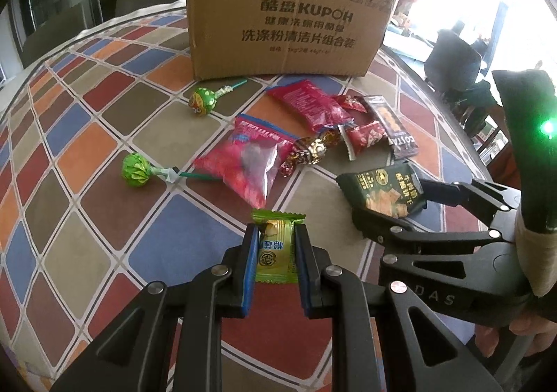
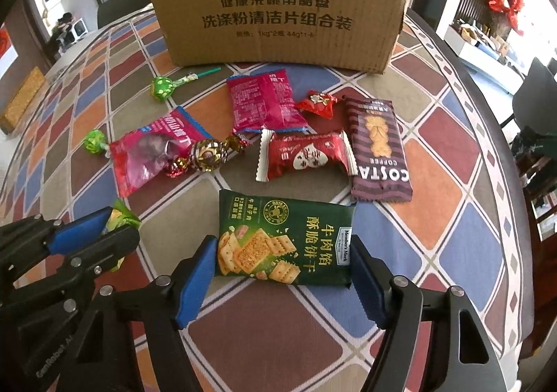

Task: Organize snacks
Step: 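Grasp the yellow-green candy with the left tool while the right tool grasps the green cracker packet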

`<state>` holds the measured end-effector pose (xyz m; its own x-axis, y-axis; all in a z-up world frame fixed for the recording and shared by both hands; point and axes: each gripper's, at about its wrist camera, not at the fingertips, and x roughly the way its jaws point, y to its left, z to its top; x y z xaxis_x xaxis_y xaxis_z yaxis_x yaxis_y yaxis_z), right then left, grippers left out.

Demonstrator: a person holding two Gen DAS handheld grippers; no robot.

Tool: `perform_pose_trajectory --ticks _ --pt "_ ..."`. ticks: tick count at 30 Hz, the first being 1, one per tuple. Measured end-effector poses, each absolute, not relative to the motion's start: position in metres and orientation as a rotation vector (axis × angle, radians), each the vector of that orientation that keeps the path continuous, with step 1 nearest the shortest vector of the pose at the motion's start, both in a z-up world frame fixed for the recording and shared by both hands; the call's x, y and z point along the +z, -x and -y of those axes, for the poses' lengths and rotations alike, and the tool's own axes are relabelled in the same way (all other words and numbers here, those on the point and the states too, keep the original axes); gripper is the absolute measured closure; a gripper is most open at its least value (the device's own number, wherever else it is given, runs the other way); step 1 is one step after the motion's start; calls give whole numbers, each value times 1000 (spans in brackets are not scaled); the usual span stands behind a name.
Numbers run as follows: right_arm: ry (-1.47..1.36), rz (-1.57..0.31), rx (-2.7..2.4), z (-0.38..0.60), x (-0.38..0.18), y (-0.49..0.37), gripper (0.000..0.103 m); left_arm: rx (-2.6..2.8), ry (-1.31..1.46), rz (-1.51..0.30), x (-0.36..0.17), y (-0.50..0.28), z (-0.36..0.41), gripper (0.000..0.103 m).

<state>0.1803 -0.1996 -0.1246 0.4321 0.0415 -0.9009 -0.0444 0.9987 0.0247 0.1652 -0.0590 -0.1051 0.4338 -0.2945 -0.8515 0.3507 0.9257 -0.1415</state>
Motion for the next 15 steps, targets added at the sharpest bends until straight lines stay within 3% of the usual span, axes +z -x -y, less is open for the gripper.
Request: perform_pose_trajectory --ticks 15 --pt "-28 -1041 55 208 -89 -159 30 -404 -55 -946 -66 -146 57 82"
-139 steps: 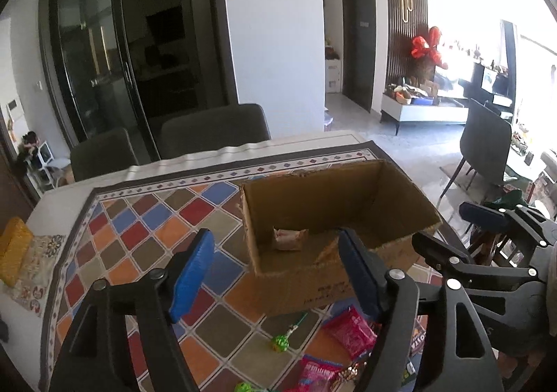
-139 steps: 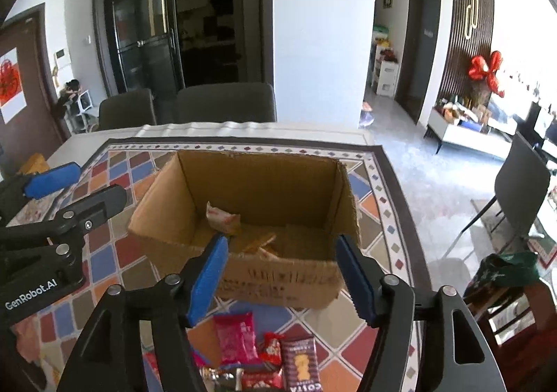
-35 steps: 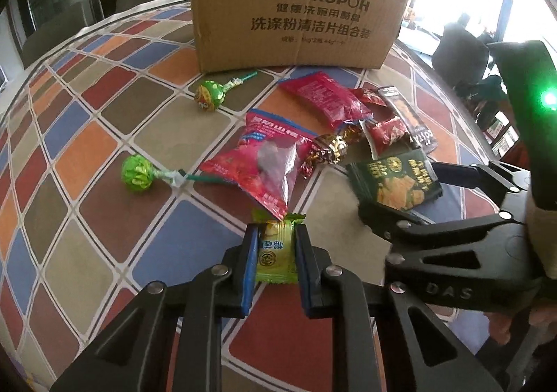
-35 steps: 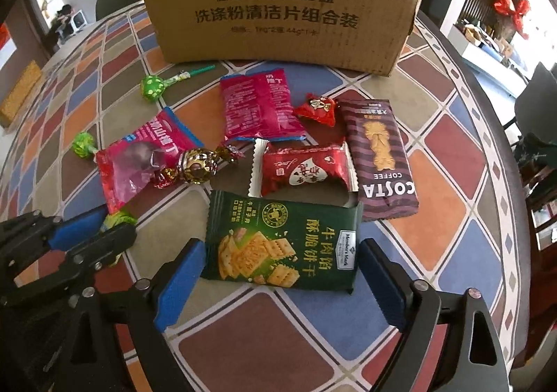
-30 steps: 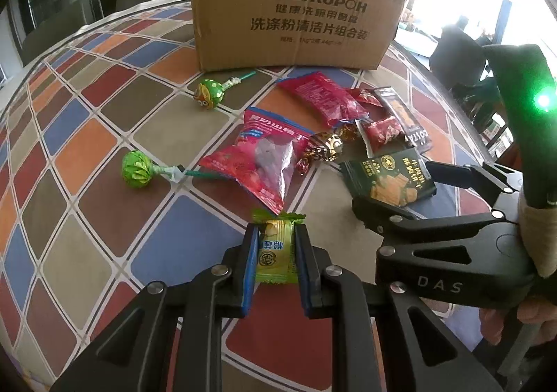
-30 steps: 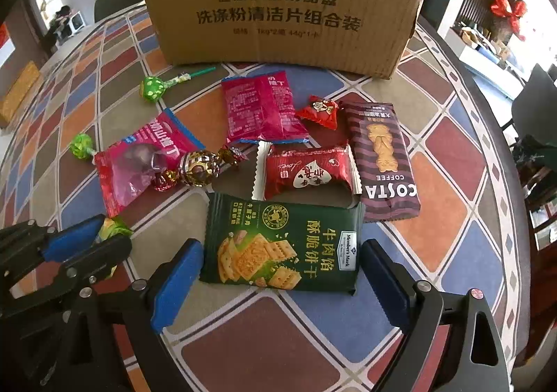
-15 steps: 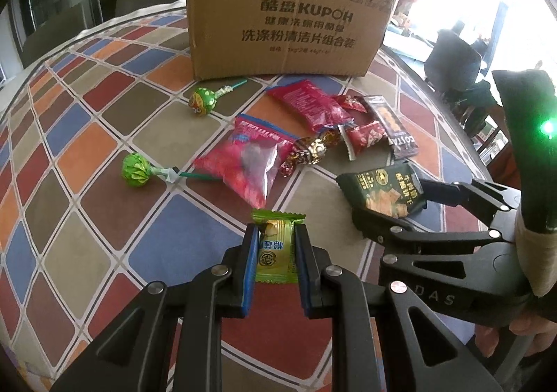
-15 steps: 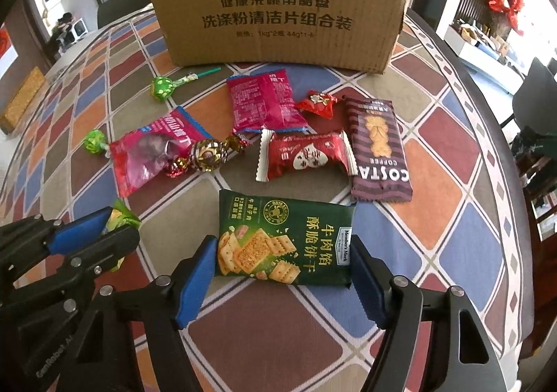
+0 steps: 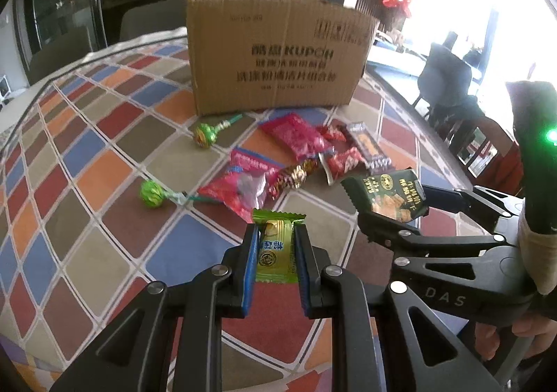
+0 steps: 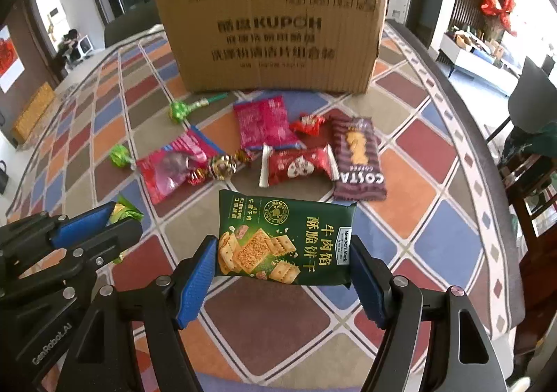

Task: Organize snacks
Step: 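Grasp the yellow-green candy with the left tool while the right tool grasps the green cracker packet, then carry the candy with the left tool while the right tool carries the cracker packet into the box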

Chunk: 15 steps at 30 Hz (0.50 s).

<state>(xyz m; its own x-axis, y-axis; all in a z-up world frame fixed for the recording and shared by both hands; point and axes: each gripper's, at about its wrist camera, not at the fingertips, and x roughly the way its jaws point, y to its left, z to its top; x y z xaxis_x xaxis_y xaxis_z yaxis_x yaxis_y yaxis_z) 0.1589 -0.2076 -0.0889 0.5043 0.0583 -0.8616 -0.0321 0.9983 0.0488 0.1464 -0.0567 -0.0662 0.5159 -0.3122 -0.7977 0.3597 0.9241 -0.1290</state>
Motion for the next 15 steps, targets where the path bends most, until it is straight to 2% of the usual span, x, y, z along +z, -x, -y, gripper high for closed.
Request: perform_pose_trajectory --ticks 15 --pt "-43 -849 46 217 -23 -158 30 -409 -19 -787 -3 -152 50 82"
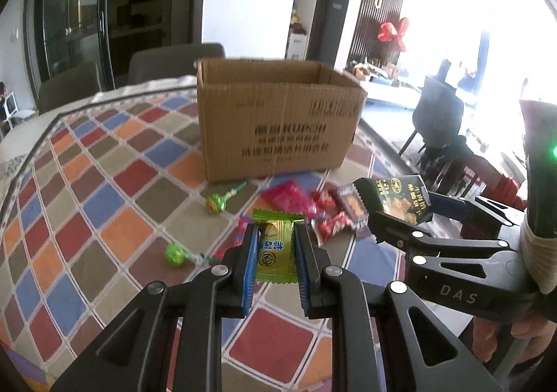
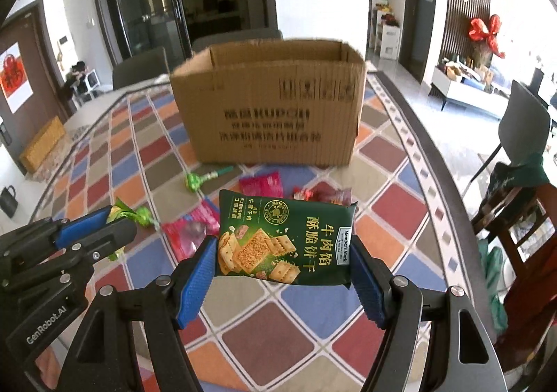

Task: Organize snacks
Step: 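Carry the candy with the left tool while the right tool carries the cracker packet into the box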

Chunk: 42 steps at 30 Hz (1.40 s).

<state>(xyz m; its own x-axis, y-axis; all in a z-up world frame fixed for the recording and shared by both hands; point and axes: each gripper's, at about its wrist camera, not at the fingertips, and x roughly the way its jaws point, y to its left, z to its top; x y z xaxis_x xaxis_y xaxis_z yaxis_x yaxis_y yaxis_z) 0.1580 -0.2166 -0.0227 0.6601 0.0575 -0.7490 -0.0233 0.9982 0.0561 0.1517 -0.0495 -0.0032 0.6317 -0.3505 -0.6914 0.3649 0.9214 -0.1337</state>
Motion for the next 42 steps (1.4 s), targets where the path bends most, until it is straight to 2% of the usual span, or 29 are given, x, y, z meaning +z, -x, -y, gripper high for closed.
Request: perform_pose_trajectory --ticks 20,31,42 --pt "-39 -641 51 218 55 -194 29 -407 -61 -581 76 -205 56 82" --pt "-11 -587 39 218 86 -230 29 -410 -67 -564 94 -245 61 82" --pt "17 -638 47 221 92 -283 29 -403 -73 -618 96 -298 67 82"
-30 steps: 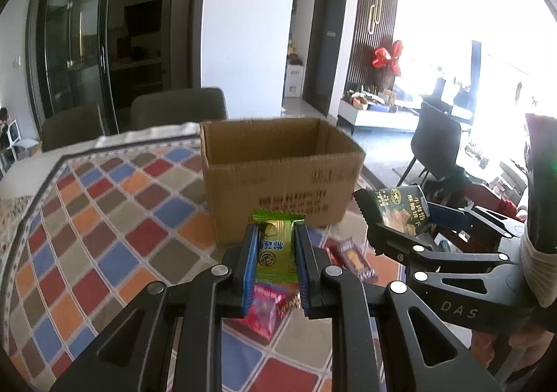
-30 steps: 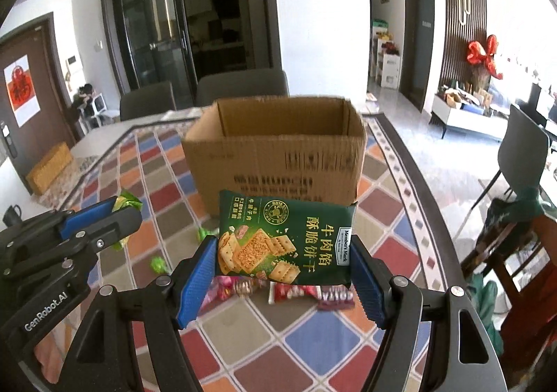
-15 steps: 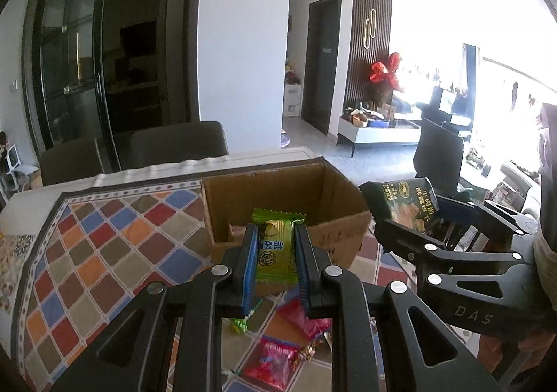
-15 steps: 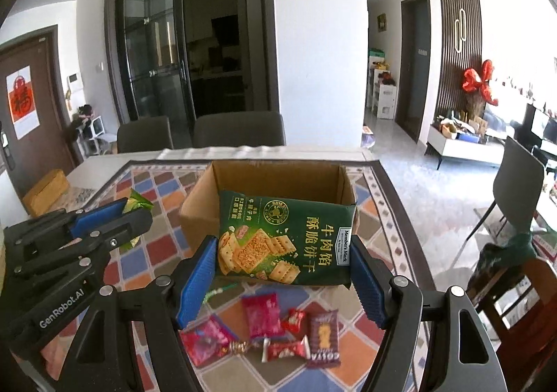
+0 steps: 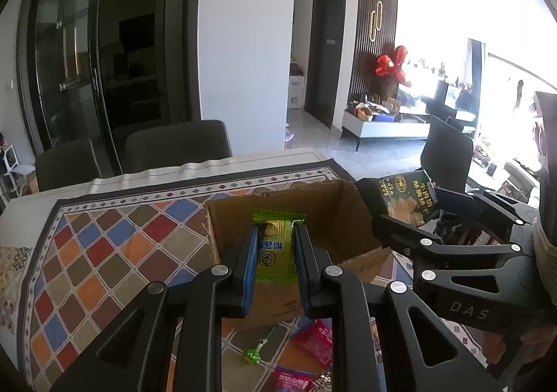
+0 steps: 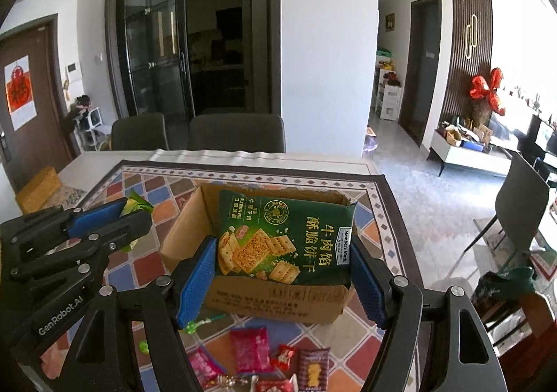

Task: Organize snacks
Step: 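Carry the candy with the left tool while the right tool carries the cracker packet into the box, then open both tools to release the candy and cracker packet into the box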

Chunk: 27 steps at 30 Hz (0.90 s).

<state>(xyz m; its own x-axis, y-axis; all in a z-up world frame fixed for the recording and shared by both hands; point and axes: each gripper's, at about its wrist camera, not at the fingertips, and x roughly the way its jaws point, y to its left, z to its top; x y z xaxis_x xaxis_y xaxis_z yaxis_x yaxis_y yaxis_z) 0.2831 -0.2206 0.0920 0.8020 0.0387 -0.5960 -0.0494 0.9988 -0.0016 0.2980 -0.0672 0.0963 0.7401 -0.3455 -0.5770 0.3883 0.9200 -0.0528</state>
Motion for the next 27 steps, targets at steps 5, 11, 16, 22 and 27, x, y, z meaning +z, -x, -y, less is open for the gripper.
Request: perform_pose_trajectory --ticks 5,11,16,22,27 --pt "28 -678 50 222 87 -309 29 -409 -79 -668 90 -323 72 82" --pt "21 -741 53 223 72 -337 29 -414 -82 -736 75 -351 77 82" --pt "11 -802 45 228 54 -358 29 -421 -89 -790 61 -372 83 81" --pt "20 -865 15 234 36 -376 26 -400 -93 -835 43 -387 85 65" --pt "10 -852 -43 242 33 -371 20 -385 -102 -822 44 -377 83 55"
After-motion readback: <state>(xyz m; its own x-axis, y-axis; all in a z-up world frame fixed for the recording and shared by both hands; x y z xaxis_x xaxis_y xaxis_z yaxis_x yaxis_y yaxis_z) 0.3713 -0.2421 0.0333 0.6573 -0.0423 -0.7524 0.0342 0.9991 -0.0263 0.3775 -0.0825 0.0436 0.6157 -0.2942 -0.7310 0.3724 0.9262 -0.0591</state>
